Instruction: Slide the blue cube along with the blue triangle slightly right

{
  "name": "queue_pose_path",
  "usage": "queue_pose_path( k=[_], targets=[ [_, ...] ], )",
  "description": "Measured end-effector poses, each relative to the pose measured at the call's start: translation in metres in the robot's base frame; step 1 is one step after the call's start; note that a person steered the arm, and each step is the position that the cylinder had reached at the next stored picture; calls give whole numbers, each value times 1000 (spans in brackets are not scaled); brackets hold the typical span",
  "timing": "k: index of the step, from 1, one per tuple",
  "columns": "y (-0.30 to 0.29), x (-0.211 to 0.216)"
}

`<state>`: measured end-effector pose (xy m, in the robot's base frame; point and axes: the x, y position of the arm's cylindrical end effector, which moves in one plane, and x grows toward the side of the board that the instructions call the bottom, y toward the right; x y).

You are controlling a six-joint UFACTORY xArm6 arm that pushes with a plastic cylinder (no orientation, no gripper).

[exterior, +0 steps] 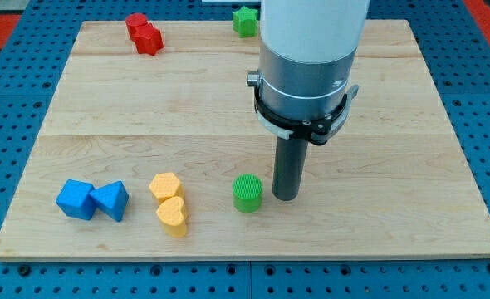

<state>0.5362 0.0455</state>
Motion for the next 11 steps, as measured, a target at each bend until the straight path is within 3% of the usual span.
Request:
queue_pose_path(
  k=[2, 3, 5, 6, 7, 8, 9, 11],
  targets=[
    [-32, -12],
    [-98, -14],
    [-128, -55],
    [-177, -69],
    [-252, -66],
    [-312, -36],
    [-321, 3],
    [-310, 22]
  ],
)
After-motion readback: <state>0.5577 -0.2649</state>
